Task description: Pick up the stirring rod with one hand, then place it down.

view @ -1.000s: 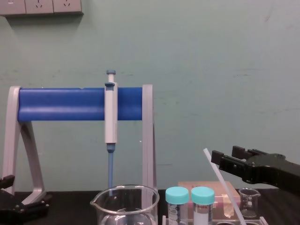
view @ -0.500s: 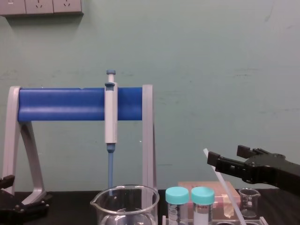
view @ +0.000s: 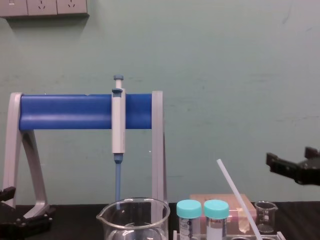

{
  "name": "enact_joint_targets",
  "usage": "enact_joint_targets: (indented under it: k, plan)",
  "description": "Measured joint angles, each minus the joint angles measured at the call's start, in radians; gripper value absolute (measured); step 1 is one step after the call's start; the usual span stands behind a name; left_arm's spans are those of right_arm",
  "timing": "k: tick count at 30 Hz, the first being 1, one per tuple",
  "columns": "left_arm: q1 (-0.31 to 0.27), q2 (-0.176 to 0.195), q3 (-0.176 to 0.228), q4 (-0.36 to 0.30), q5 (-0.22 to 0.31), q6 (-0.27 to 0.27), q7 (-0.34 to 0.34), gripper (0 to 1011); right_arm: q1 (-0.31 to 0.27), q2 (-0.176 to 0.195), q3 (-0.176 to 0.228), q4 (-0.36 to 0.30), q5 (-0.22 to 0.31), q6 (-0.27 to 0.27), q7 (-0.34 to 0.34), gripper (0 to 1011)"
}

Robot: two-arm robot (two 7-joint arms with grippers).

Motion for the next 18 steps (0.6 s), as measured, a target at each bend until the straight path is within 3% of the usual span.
enact_joint_targets:
  k: [10, 18]
  plan:
    - [0.000, 0.000, 0.000, 0.000, 0.000, 0.000, 0.000, 1000, -0.011, -0.001, 0.010, 0.037, -0.063, 0.052, -0.038, 1003]
    - [0.000, 0.000, 0.000, 0.000, 0.000, 0.000, 0.000, 1000, -0.011, -0.001, 0.010, 0.036, -0.061, 0.051, -0.038, 1003]
